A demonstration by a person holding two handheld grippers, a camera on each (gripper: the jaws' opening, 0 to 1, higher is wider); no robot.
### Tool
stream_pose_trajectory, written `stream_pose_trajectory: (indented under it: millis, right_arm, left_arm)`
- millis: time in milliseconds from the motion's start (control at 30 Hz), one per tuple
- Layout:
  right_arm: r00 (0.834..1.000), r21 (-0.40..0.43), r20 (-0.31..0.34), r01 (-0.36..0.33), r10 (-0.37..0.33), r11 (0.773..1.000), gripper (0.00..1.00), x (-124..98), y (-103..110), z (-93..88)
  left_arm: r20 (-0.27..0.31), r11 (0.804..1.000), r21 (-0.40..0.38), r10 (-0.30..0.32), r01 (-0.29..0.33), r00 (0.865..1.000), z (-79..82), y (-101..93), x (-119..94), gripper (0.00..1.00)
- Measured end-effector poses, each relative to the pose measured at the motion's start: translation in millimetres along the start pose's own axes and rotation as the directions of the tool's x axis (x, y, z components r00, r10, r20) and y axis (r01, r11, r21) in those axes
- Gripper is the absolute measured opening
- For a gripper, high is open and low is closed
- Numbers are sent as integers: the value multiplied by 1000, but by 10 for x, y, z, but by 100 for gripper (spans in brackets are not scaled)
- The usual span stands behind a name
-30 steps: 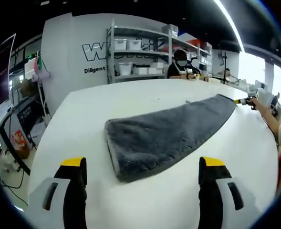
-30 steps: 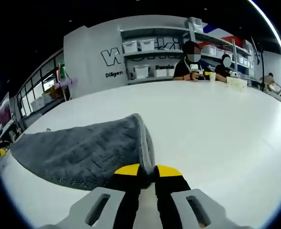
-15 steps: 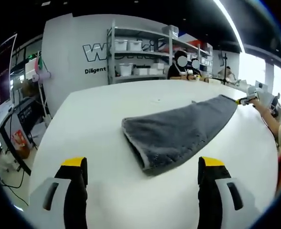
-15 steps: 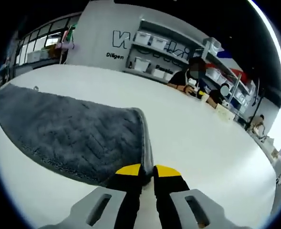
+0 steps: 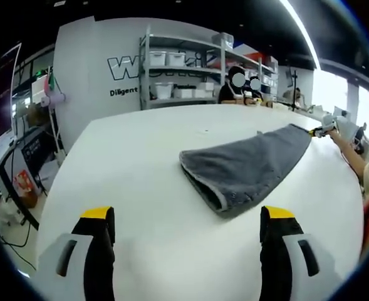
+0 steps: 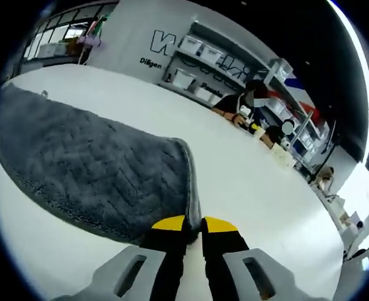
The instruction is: Fold the towel on the table until its edges align and the towel forms a compact rectangular stack.
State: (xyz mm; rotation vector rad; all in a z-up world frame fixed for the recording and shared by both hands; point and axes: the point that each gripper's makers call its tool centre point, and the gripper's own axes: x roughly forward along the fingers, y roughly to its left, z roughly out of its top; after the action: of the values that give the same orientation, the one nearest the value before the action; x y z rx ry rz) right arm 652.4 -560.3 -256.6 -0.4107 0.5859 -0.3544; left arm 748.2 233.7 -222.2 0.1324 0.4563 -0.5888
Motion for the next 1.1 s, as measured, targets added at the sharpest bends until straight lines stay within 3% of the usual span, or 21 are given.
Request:
stream_pose_trajectory:
  millis: [133,300,567,833,1100]
  right_arm:
    - [999,-50,-11,36,-36,998,6,1,-26,-3]
    - [995,-170,2,100,-101,980,5,-35,-44,108]
    - [988,-329,93,144,-120,933,4,-248,244,526]
    - [984,-448,179,100,-20,888,4,-453,831,904]
    - [973,-463,193,-25,128,886,4,-570,1329,1037]
  left_arm:
    - [-4,1000,-1,-2,2,1000,-11,-8,6,94]
    - [-7,1000,1,-7,7,1000,-15,-18,9,94]
    - [-5,1000,0,-10,10,1000,-6,-30,17,94]
    - [-11,1000,0,-8,8,1000,-19,-28,25,94]
    - [-15,1000,0,-7,7,1000,-28,-18,30,94]
